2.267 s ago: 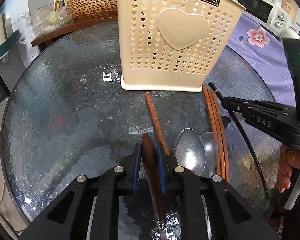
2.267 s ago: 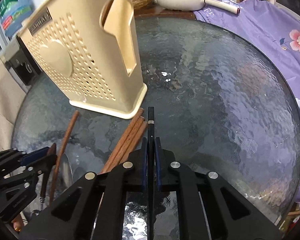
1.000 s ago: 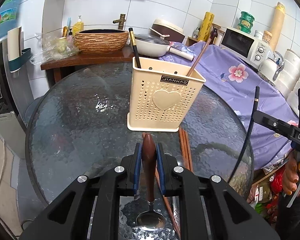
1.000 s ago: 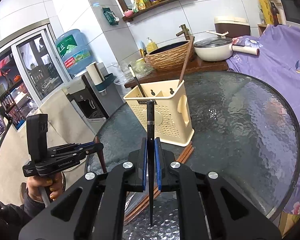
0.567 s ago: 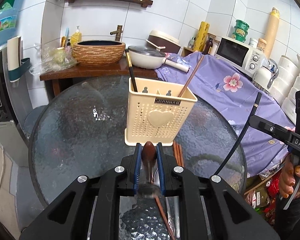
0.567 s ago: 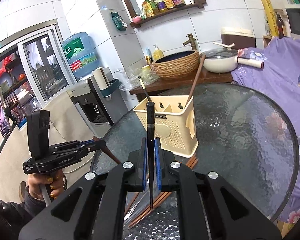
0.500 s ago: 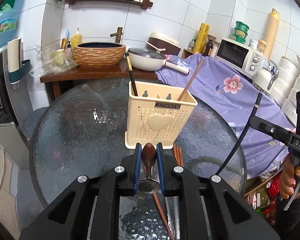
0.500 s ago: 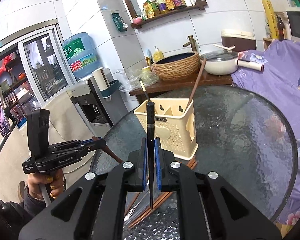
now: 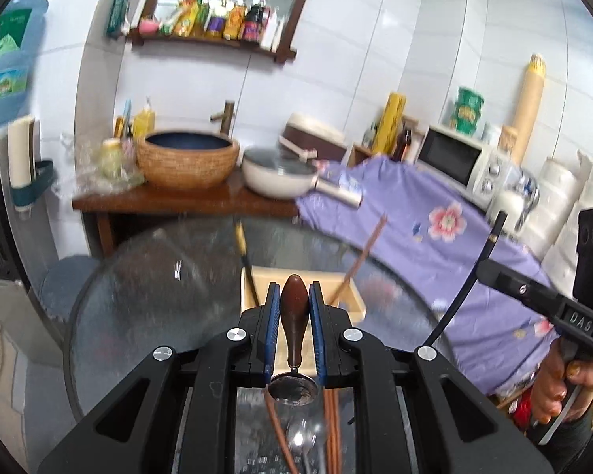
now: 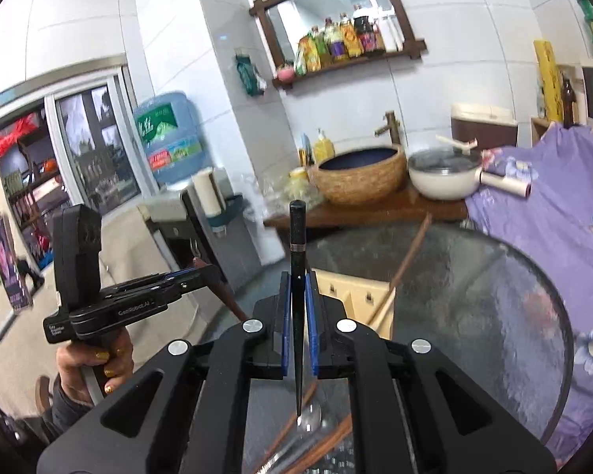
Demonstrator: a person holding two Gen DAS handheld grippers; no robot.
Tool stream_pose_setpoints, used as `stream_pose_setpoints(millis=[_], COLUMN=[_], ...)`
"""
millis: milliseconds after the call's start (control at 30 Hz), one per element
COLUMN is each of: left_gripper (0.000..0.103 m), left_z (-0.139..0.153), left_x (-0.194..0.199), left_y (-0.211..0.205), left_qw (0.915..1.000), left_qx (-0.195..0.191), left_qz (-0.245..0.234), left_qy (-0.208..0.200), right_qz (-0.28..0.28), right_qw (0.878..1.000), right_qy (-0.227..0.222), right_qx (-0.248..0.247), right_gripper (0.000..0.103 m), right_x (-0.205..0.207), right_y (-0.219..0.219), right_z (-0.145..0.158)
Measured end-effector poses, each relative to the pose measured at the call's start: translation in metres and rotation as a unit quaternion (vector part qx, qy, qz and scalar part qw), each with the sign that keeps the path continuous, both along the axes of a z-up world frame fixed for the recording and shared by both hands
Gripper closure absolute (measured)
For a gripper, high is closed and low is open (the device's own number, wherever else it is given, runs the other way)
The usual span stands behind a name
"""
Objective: Organize utensils
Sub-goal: 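Lift the spoon and black chopstick and carry them over the holder, then lower the spoon and black chopstick into the cream holder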
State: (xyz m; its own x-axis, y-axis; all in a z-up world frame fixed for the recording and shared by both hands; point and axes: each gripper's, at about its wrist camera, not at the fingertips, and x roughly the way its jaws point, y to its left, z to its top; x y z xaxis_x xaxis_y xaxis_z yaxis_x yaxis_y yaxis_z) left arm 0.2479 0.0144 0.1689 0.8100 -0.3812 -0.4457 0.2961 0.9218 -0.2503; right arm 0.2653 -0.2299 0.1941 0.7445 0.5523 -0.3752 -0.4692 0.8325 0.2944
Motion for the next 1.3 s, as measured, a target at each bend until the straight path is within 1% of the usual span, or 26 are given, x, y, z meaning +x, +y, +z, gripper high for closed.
stream_pose_setpoints(millis=[100,233,333,467,600,833,900,1033,1100,1300], left_gripper=[0.089,0.089,0.089,0.089,0.089,0.089,0.089,0.089,0.089,0.089], left_z=[0.024,0.045,0.049,0.041,0.027,-0.008,-0.017,-0.034,-0.043,-0.066], left_x=[0.009,0.03,0.049,0.073,0.085,0.093,0.094,0.096,0.098,0.101], left_y=[-0.003,-0.006,-0.009,-0.012,-0.013,-0.023,-0.026,-0.03,-0.032,-0.031], left_qw=[0.9997,0.9986,0.998,0.9974,0.9968,0.9967,0.9969,0.9963,0.9959,0.9949], left_qx=[-0.004,-0.012,-0.014,-0.015,-0.019,0.012,0.014,0.031,0.039,0.045], left_qz=[0.01,0.035,0.051,0.068,0.077,0.08,0.076,0.077,0.076,0.072], left_qy=[-0.023,-0.037,-0.034,-0.02,-0.01,0.007,0.014,0.023,0.03,0.054], right_qz=[-0.016,-0.045,-0.059,-0.085,-0.096,-0.103,-0.104,-0.102,-0.1,-0.097], right_qw=[1.0,0.997,0.995,0.992,0.993,0.993,0.993,0.993,0.994,0.994], right_qy=[-0.024,-0.064,-0.075,-0.088,-0.072,-0.042,-0.036,-0.019,-0.012,0.003], right_qx=[0.004,0.002,0.002,-0.012,-0.021,-0.043,-0.05,-0.05,-0.052,-0.059], right_gripper=[0.095,0.095,0.095,0.095,0.095,0.095,0.095,0.095,0.095,0.095], right_x=[0.009,0.022,0.033,0.05,0.065,0.08,0.082,0.084,0.086,0.088], right_y=[0.002,0.005,0.007,0.013,0.014,0.019,0.021,0.02,0.02,0.023], right_z=[0.024,0.047,0.055,0.052,0.033,-0.012,-0.024,-0.045,-0.053,-0.072])
